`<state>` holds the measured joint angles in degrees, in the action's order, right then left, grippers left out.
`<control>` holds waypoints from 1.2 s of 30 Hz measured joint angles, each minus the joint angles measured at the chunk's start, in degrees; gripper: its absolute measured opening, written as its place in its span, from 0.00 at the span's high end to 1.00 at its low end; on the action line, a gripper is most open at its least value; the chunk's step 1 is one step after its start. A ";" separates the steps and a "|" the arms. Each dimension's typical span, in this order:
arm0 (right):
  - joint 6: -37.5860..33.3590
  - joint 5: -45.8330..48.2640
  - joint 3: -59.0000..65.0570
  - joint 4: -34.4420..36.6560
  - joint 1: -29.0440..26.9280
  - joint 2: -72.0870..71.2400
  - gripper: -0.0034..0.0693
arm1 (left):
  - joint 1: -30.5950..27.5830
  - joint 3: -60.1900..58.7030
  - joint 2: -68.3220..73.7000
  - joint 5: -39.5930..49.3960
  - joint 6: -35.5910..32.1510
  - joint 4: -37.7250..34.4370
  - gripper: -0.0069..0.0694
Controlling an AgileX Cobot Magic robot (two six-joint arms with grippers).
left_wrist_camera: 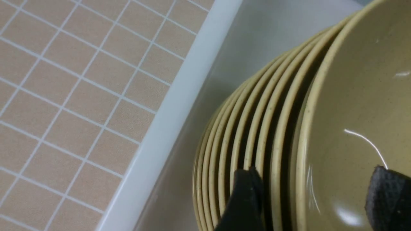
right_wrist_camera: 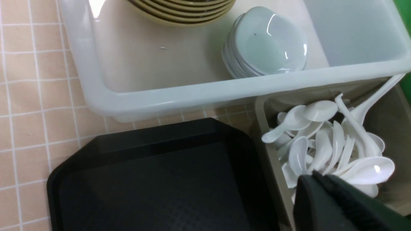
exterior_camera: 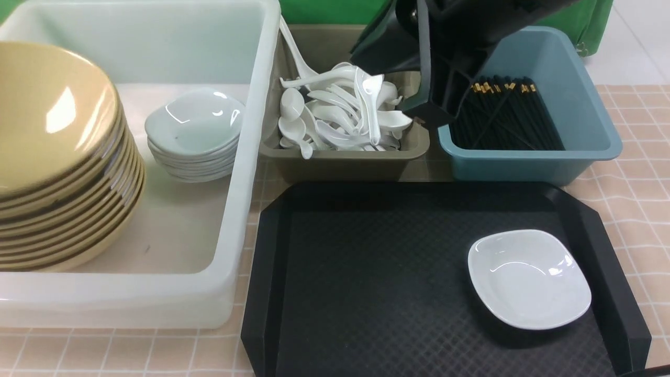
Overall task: On brown table put chopsticks spoon bowls plates into blue grey white boxes.
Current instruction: 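Place the tan bowl onto the bowl stack in the left bin with the left gripper, then grasp the small white bowl on the black tray by its rim with the left gripper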
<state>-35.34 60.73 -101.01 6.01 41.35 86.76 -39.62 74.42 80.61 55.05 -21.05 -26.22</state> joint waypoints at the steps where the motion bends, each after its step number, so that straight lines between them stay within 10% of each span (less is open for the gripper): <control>1: 0.00 0.00 0.00 0.00 -0.36 0.00 0.89 | 0.00 0.00 -0.20 0.10 0.00 0.00 0.27; 15: 3.64 -0.51 0.00 -0.29 -9.02 0.06 0.89 | 9.77 11.61 -10.75 7.66 3.40 -4.98 0.29; 27: 15.11 9.33 15.45 -1.76 -17.22 -5.27 0.89 | 58.42 11.63 6.40 0.45 -5.18 -1.23 0.66; 36: 25.94 6.87 30.53 -7.64 -17.86 -22.74 0.89 | 76.77 17.59 21.43 -0.29 -3.63 8.55 0.73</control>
<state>-9.40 67.61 -70.48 -1.62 23.48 64.02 37.15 92.01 102.04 54.75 -24.67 -17.67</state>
